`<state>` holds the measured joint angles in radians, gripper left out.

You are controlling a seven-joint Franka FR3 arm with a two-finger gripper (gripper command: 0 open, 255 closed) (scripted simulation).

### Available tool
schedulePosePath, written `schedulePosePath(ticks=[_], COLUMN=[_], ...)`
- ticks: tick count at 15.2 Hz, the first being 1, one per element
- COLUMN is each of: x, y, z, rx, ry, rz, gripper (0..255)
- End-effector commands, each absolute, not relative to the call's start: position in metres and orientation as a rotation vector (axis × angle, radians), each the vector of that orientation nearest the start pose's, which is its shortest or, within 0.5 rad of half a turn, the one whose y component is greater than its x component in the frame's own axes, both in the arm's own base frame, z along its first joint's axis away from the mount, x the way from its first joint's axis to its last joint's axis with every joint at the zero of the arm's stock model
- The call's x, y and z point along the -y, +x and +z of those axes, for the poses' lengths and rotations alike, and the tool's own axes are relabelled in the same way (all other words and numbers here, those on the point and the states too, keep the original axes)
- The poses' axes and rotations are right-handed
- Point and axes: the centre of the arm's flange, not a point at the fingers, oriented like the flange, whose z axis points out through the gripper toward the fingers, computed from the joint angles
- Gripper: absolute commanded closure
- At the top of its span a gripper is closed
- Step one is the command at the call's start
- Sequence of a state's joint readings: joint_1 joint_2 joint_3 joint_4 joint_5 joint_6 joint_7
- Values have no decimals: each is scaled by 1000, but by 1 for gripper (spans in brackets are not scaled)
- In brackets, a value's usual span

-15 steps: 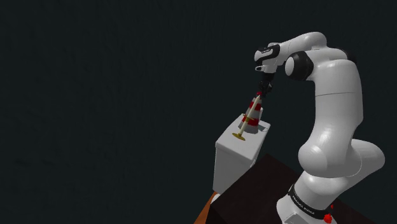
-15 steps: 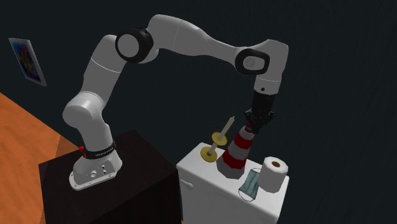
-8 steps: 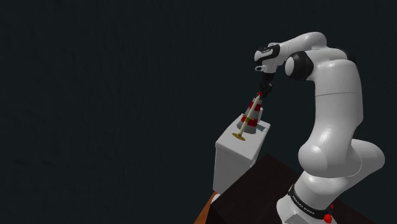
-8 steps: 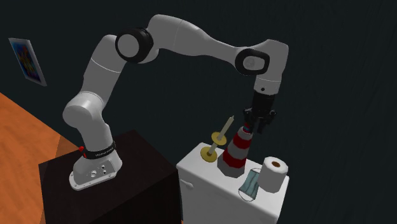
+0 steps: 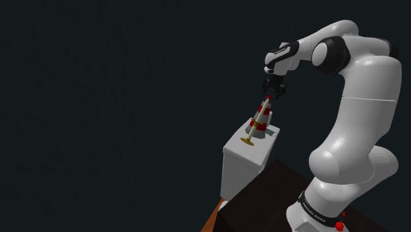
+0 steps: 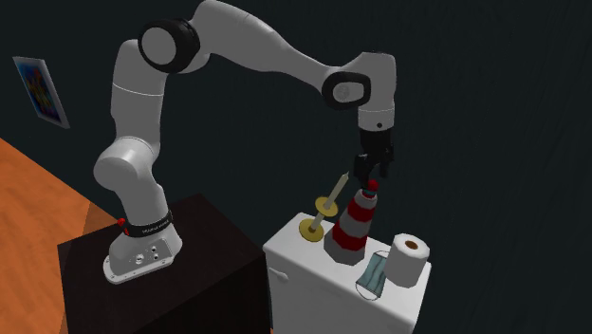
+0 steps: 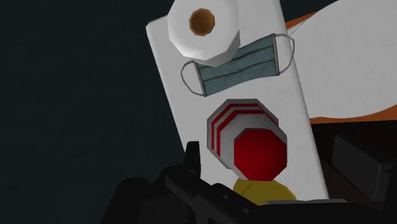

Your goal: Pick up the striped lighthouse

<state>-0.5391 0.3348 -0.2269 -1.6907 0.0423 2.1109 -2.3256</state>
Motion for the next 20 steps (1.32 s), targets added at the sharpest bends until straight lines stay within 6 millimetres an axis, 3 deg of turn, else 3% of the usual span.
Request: schedulePosePath(ticks=[1,5,6,15,20], x=[446,446,445,446,446], y=[486,486,486,486,486], z=[406,392,392,392,418], rx=[2284,2284,2284,2284,2284], ry=[-2298,-2298,-2298,-2298,-2298], rz=[54,54,54,54,54], gripper=[0,0,255,255,255])
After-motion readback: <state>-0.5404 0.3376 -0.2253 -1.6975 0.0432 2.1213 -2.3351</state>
